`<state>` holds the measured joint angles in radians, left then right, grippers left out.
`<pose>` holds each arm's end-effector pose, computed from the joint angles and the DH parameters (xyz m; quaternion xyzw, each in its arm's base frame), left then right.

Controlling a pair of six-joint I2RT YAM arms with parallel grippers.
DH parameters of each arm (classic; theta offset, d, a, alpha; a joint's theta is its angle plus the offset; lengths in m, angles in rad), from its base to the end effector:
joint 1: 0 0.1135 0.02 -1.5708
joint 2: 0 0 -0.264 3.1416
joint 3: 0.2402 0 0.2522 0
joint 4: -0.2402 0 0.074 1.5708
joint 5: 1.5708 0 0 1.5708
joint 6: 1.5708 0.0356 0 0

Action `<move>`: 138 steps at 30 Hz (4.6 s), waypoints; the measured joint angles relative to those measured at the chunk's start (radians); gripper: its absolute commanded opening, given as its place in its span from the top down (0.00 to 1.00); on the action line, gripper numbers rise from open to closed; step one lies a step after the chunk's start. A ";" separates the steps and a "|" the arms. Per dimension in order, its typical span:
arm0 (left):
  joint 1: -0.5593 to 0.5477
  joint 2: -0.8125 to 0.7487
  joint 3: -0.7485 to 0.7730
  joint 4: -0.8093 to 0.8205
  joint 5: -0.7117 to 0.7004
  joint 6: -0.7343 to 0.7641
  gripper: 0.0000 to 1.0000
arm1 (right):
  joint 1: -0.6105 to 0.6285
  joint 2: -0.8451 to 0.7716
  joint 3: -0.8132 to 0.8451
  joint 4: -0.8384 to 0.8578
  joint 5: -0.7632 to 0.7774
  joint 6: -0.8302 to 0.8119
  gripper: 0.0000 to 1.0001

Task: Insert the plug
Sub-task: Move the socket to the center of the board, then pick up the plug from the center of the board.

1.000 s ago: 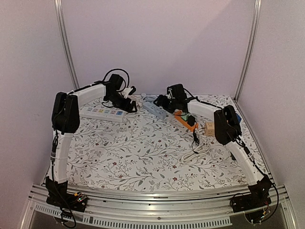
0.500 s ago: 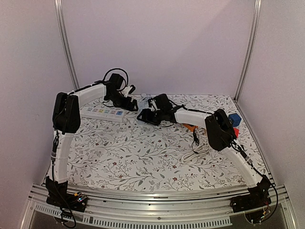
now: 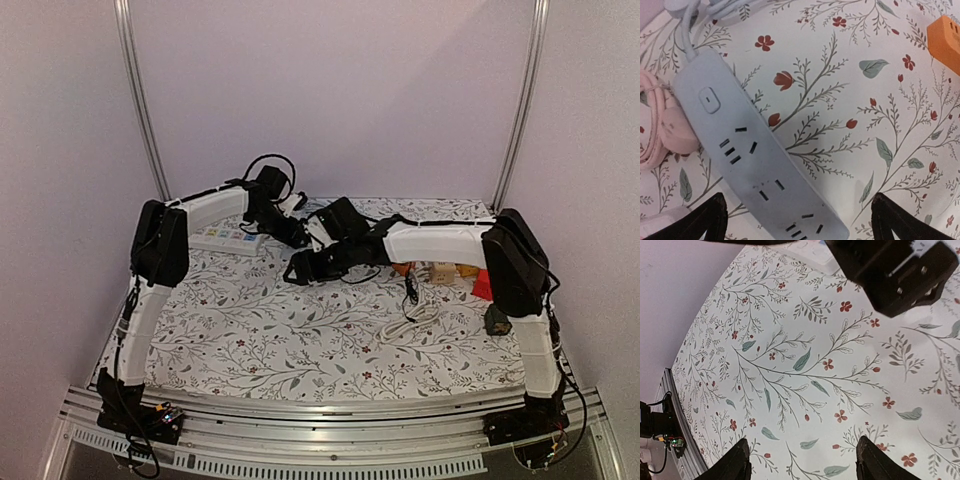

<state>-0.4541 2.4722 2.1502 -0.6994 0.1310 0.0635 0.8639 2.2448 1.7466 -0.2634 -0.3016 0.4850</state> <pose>0.4792 -0.2391 0.1635 0.2630 0.9239 -0.1143 0.2533 0.3211 0.3922 0.1809 -0.2292 0.8814 0.3509 0.2177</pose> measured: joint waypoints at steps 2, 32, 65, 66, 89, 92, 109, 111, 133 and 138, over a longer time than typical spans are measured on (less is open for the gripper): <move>-0.019 0.061 0.059 -0.007 -0.033 0.002 0.01 | -0.008 -0.124 -0.076 -0.021 0.061 -0.036 0.25; -0.011 -0.483 -0.785 -0.027 0.005 0.215 1.00 | -0.112 -0.857 -0.469 -0.253 0.544 -0.252 0.01; -0.282 -0.649 -1.040 -0.122 -0.010 0.711 0.19 | -0.642 -0.987 -0.653 -0.605 0.599 0.018 0.01; -0.276 -0.653 -1.040 -0.133 -0.011 0.712 0.19 | -0.681 -0.963 -0.655 -0.610 0.592 0.011 0.01; -0.058 -0.805 -0.915 -0.274 0.047 0.642 0.18 | -0.631 -0.350 -0.286 -0.522 0.331 -0.125 0.23; -0.056 -0.805 -0.915 -0.277 0.048 0.639 0.18 | -0.618 -0.269 -0.230 -0.523 0.304 -0.143 0.26; -0.052 -0.792 -0.900 -0.285 0.050 0.634 0.18 | -0.570 -0.225 -0.211 -0.592 0.352 -0.187 0.39; -0.051 -0.792 -0.897 -0.286 0.051 0.634 0.18 | -0.570 -0.222 -0.211 -0.596 0.357 -0.194 0.54; -0.037 -0.810 -0.631 -0.406 0.136 0.576 0.17 | -0.417 -0.677 -0.240 -0.586 0.372 -0.239 1.00; -0.037 -0.906 -0.559 -0.460 0.097 0.619 0.15 | -0.256 -0.782 -0.219 -0.517 0.368 -0.204 1.00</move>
<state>-0.4911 1.5658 1.5913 -1.1591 0.2279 0.6827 0.6083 1.4628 1.5272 -0.7807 0.0662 0.2806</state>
